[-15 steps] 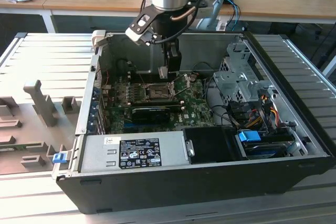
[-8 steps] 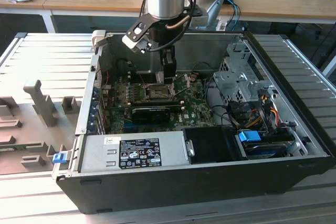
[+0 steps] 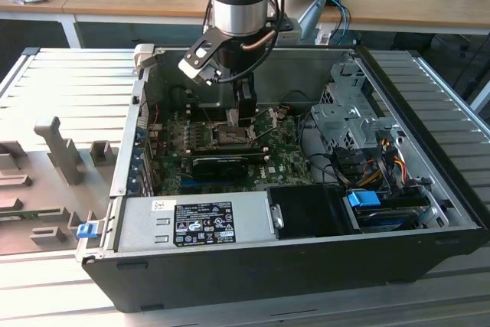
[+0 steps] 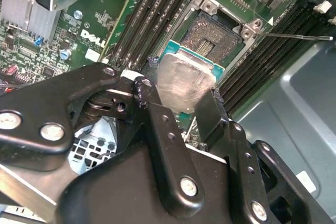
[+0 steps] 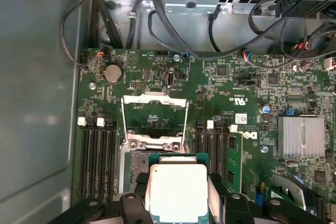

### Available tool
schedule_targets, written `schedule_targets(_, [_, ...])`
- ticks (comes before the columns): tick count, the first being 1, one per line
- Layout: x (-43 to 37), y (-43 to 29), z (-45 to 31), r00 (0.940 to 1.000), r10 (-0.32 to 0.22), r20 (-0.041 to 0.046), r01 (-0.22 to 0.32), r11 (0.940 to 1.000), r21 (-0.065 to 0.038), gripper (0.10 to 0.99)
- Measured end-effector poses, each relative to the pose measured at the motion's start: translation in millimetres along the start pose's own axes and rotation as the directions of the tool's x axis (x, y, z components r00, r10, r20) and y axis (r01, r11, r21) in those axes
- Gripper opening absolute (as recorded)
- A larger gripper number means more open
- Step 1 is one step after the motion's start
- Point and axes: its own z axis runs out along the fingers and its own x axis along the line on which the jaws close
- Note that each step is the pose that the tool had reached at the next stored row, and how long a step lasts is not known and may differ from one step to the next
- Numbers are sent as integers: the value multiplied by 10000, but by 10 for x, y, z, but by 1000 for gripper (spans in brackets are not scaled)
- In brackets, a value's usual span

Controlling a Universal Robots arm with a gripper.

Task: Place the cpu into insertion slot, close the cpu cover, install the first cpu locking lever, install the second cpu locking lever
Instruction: 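Place the cpu into insertion slot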

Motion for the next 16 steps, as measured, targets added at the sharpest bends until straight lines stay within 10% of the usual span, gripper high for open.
schedule_targets(16, [154,-100,278,9999,118,9,-118,9999,-3,525])
